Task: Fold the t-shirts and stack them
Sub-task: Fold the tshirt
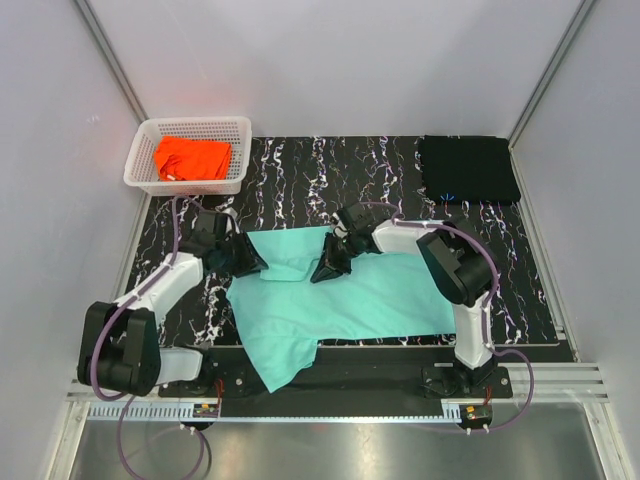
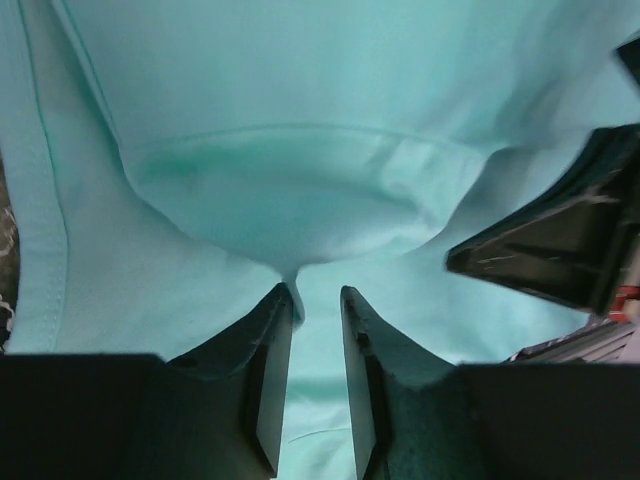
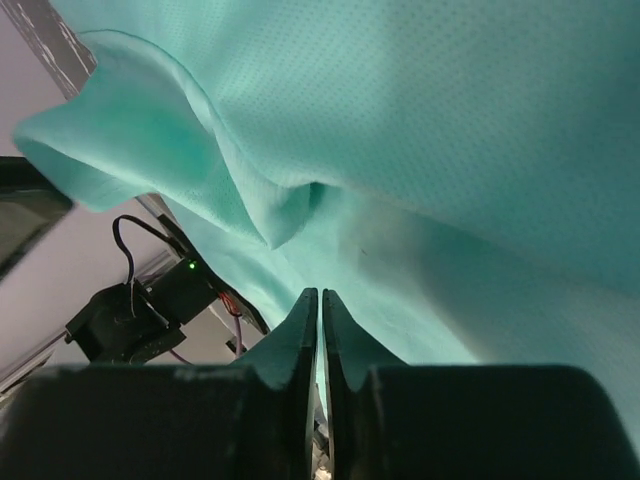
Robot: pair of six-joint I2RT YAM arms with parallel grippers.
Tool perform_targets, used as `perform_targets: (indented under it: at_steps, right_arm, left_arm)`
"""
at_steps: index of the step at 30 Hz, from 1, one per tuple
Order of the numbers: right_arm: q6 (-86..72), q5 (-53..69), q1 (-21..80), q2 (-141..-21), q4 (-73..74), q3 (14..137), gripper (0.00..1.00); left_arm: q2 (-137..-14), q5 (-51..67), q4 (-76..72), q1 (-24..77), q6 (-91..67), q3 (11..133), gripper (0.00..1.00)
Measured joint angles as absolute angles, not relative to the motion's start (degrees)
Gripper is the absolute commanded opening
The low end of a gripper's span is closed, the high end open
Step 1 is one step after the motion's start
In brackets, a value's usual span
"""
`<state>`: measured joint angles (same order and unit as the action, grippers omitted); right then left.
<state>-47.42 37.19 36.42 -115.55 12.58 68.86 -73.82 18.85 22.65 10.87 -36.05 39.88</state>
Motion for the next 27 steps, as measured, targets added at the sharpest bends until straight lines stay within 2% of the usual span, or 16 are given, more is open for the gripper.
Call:
perform_targets:
  at_steps: [5, 8, 13, 16, 17, 21, 27]
  right_arm:
    - [-47.53, 37.17, 36.84, -117.67, 12.29, 70.59, 0.09]
    - [-47.81, 37.17, 36.86, -118.48, 11.86, 71.68, 0.15]
    - [-48.38, 37.34, 36.86, -120.55, 11.64, 74.04, 0.15]
    - [-48.9, 37.65, 36.86, -122.61, 11.44, 76.01, 0.18]
    - [-48.97, 37.65, 36.86, -123.17, 11.42, 76.55, 0.18]
    - [-49.52, 37.82, 36.88, -124.86, 11.6, 78.91, 0.2]
    - [-51.2, 37.67, 36.88, -125.43, 11.66, 83.64, 0.26]
  left_arm:
    - [-76.18, 19.75, 22.46, 8.4, -35.86, 44.42, 0.25]
    - [-79.68, 20.14, 22.22, 7.27, -35.7, 46.17, 0.24]
    - [-83.83, 20.67, 22.57, 5.72, -35.59, 47.75, 0.23]
    - [-85.49, 21.15, 22.46, 5.1, -35.53, 49.47, 0.26]
    - [-85.58, 21.32, 22.5, 5.04, -35.48, 49.82, 0.28]
    - [-84.68, 21.63, 23.2, 4.86, -34.85, 50.06, 0.6]
    - [-76.42, 21.93, 25.52, 4.86, -34.76, 46.15, 0.64]
